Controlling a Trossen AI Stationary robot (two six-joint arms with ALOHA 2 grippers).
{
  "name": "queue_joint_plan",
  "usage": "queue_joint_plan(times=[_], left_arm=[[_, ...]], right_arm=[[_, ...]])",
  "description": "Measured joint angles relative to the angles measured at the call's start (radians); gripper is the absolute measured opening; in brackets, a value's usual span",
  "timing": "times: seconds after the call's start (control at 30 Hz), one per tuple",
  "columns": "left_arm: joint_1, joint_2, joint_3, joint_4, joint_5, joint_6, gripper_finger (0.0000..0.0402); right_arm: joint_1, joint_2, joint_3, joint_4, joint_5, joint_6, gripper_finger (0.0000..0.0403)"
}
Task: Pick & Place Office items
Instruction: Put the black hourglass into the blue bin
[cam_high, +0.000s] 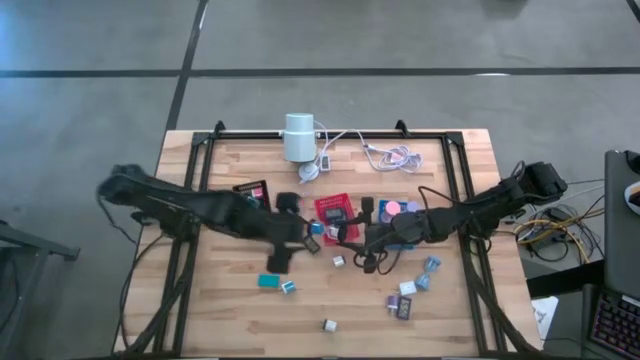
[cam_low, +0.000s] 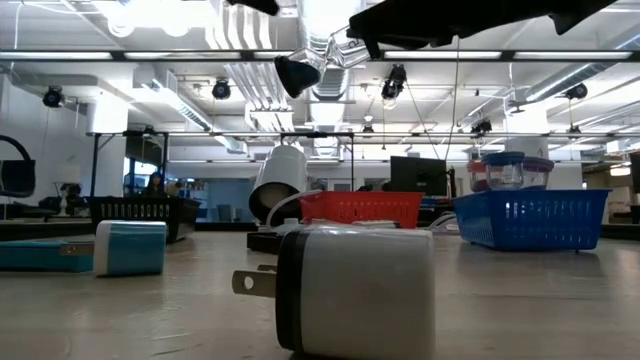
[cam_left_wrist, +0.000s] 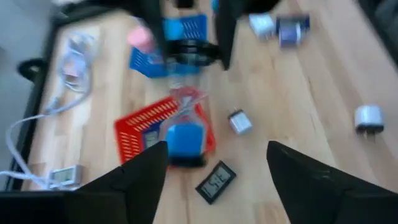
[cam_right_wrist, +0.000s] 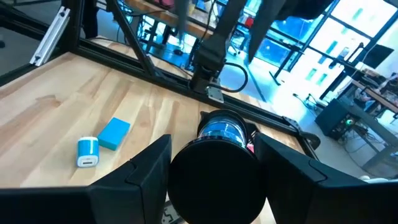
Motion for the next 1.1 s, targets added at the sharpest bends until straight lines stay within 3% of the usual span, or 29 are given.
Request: queue_joint_plan(times=[0.13, 0.27, 0.5, 0.67, 0.77, 0.93, 1.1], left_arm=[[0.006, -0.273, -0.293, 0.202, -0.006, -0.015, 0.0234], [0.034, -0.548, -0.577, 0.423, 0.0, -0.059, 0.0162], [0.126, -0.87, -0.89, 0.696, -0.079, -0.061, 0.0013], [0.158, -0.991, -1.026, 0.744, 0.064, -0.099, 0.001], [0.159, -1.087, -1.075, 0.745, 0.096, -0.098, 0.0003], [0.161, -1.245, -1.138, 0.747, 0.045, -0.031, 0.0002], [0.161, -1.33, -1.215, 0.749, 0.021, 0.007, 0.0001]], right_arm=[[0.004, 0.0, 0.0, 0.0, 0.0, 0.008, 0.0198], [0.005, 0.0, 0.0, 0.0, -0.001, 0.008, 0.0198], [0.0, 0.0, 0.006, 0.0, -0.001, 0.007, 0.0198], [0.0, -0.001, 0.015, -0.002, -0.001, 0.006, 0.0198], [0.0, -0.008, 0.019, -0.029, -0.001, 0.012, 0.0198], [0.001, -0.047, 0.052, -0.155, 0.018, 0.03, 0.0198], [0.026, -0.13, 0.127, -0.398, 0.081, 0.117, 0.0198]])
